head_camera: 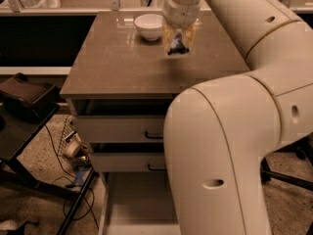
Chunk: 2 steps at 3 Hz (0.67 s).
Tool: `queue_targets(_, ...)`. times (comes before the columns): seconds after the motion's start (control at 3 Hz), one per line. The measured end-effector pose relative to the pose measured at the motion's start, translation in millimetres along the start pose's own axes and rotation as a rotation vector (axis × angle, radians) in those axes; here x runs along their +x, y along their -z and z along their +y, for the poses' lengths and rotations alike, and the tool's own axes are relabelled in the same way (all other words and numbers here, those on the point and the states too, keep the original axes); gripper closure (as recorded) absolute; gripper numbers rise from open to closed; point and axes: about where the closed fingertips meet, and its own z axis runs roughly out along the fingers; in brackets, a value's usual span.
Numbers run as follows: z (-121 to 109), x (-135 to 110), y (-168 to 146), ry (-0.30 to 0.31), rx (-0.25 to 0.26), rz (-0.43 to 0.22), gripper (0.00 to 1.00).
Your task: Place rxbar blueberry into white bowl
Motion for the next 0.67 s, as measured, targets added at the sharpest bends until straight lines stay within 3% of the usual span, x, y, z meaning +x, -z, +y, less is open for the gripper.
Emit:
queue_targets(0.33,12.3,-36.8,36.2,0.078,-0.041,-0.127,1.00)
queue_targets(0.67,15.0,-47.8,46.0,0.077,-0.044,-0.175,1.00)
